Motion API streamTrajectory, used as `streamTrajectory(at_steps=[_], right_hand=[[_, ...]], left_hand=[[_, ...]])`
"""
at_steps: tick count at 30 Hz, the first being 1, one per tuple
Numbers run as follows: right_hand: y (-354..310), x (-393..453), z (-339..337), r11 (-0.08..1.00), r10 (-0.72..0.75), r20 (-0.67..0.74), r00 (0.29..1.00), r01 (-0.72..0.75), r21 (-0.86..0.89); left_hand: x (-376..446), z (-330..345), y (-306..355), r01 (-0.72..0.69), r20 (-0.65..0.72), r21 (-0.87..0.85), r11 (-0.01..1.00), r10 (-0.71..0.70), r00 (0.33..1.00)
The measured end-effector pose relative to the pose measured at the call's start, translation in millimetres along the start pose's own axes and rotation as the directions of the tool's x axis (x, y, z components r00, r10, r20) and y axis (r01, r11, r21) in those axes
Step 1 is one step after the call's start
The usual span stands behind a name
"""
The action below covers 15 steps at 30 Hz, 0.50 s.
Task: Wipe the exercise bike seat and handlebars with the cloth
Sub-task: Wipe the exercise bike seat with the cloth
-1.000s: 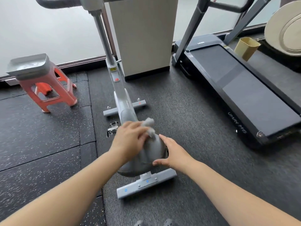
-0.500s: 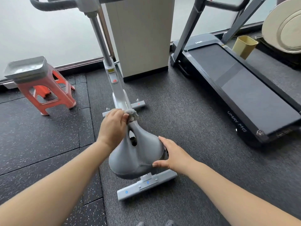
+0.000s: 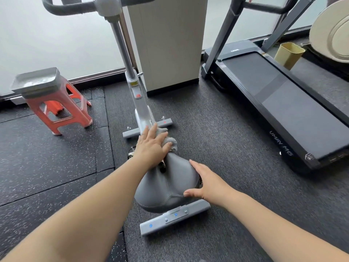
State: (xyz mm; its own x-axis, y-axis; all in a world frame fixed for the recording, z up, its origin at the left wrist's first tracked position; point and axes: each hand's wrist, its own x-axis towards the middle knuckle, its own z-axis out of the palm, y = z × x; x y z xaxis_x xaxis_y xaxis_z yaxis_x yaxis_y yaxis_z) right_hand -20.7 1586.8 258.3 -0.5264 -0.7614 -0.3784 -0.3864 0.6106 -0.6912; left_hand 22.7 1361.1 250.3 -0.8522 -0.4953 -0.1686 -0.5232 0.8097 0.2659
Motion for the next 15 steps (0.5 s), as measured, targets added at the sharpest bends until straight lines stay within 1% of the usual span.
streamTrajectory(at_steps=[4, 7, 12, 15], right_hand=[[-1, -2, 1, 1.0, 0.006, -0.004, 1.0, -0.006, -0.013], [-1, -5, 3, 0.999, 0.018, -0.02, 1.0, -0.019, -0.036], [-3, -9, 5, 0.997, 0.055, -0.033, 0.998, -0.057, -0.044], [-4, -11, 5, 0.995, 0.081, -0.04, 0.996, -0.084, -0.062]], left_hand=[[-1, 4, 7, 0.162, -0.032, -0.222, 0.962, -0.173, 0.984], [-12, 6, 8, 0.215, -0.002, -0.322, 0.922, -0.227, 0.974], [-65, 9, 2, 0.164, 0.047, -0.3, 0.94, -0.158, 0.986], [-98, 10, -5, 0.076, -0.018, -0.26, 0.963, -0.083, 0.996]])
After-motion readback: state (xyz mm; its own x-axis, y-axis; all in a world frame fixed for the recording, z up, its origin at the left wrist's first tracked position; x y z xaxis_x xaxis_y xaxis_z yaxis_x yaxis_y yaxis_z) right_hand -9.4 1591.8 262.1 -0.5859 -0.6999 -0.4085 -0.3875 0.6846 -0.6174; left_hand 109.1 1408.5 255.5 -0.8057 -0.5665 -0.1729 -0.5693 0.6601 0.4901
